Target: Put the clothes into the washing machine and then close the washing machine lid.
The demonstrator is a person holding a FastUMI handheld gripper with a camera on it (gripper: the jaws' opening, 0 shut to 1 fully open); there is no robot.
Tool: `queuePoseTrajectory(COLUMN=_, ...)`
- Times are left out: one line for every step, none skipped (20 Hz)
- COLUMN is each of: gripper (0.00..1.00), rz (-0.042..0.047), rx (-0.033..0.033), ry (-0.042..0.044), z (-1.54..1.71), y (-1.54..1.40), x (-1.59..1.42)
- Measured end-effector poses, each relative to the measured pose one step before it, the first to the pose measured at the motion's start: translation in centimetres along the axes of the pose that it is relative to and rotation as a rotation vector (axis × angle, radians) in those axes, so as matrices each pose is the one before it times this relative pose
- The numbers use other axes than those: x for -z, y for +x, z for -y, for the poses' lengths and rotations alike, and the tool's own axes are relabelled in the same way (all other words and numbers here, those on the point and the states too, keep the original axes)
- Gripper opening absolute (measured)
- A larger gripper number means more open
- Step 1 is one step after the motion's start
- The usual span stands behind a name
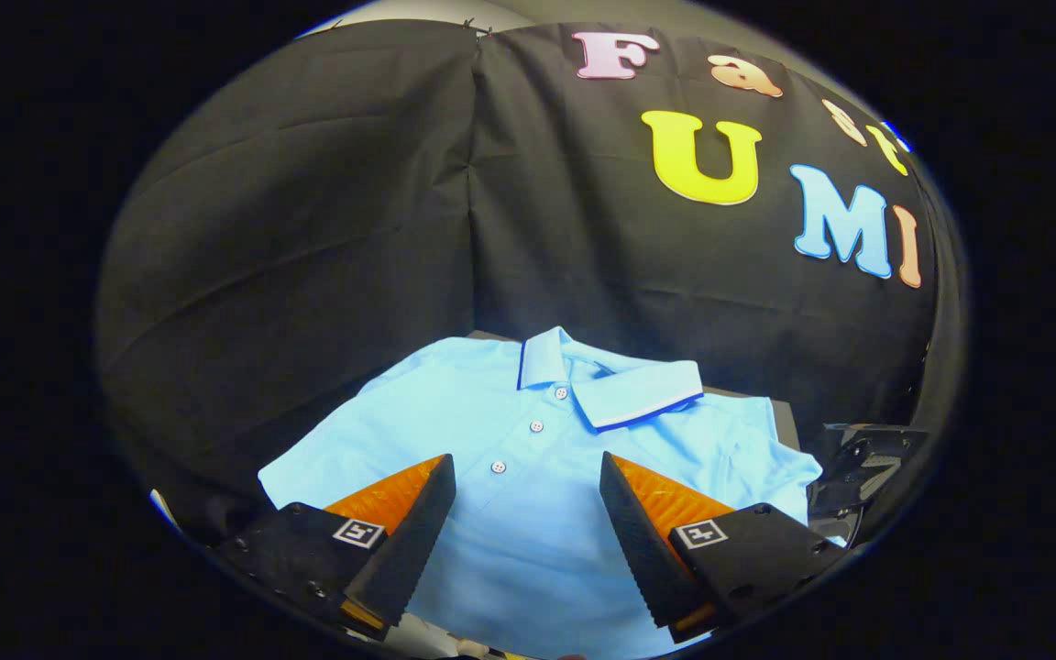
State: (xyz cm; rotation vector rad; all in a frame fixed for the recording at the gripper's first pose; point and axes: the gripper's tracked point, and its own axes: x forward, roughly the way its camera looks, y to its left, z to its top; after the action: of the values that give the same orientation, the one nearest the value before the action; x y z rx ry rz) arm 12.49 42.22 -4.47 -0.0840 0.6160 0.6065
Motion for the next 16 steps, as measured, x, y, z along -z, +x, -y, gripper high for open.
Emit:
queuePoseTrajectory(gripper=0.99, rz=-0.01326, rx=-0.00191, ry=-0.00538, z=-0.095, y=0.323, x=0.066)
queuePoseTrajectory(gripper=0.99, rz=-0.01392, rx=-0.00166, ry=-0.00905, z=-0.161, y=0.380, x=0.228)
queuePoseTrajectory(gripper=0.99, rz=-0.01284, rx=-0.00090, ry=-0.00999, z=-0.068, y=0.362, x=0.194)
queuePoseTrajectory(gripper=0.99, rz=-0.01559, rx=0.00121, ry=-0.01181, z=-0.128, y=0.317, x=0.283)
queuePoseTrajectory(gripper=0.99, rz=-0.01686, rx=0.00311, ry=-0.01038, z=-0.007, y=0.308, x=0.275)
queuePoseTrajectory(gripper=0.99, rz=-0.01060, rx=-0.00920, ry=-0.00249, z=-0.308, y=0.186, x=0.276)
queuePoseTrajectory(gripper=0.99, rz=0.00220, rx=-0.00489, ry=0.00928, z=-0.144, y=0.173, x=-0.230)
queuePoseTrajectory(gripper=0.96, rz=-0.01652, rx=-0.01127, ry=0.01336, z=-0.020, y=0.011, x=0.284)
queuePoseTrajectory(gripper=0.96, rz=-0.00247, rx=-0.01510, ry=0.02797, z=-0.174, y=-0.186, x=0.008)
queuePoseTrajectory(gripper=0.95, rz=-0.00092, rx=0.00009, ry=0.00681, z=-0.028, y=0.235, x=-0.103)
queuePoseTrajectory(gripper=0.91, rz=-0.00039, rx=-0.00630, ry=-0.00225, z=-0.021, y=0.523, x=0.394)
queuePoseTrajectory(gripper=0.87, rz=-0.00139, rx=-0.03012, ry=-0.00705, z=-0.513, y=-0.601, x=-0.382)
queuePoseTrajectory(gripper=0.82, rz=0.00309, rx=-0.01909, ry=0.01541, z=-0.457, y=0.522, x=-0.097)
queuePoseTrajectory(gripper=0.62, rz=0.00255, rx=-0.01337, ry=0.00854, z=-0.127, y=-0.181, x=-0.030)
queuePoseTrajectory(gripper=0.41, rz=0.01059, rx=-0.00551, ry=0.02165, z=-0.175, y=-0.384, x=-0.394)
queuePoseTrajectory(gripper=0.19, rz=-0.00829, rx=0.00139, ry=0.00203, z=-0.152, y=0.490, x=0.064)
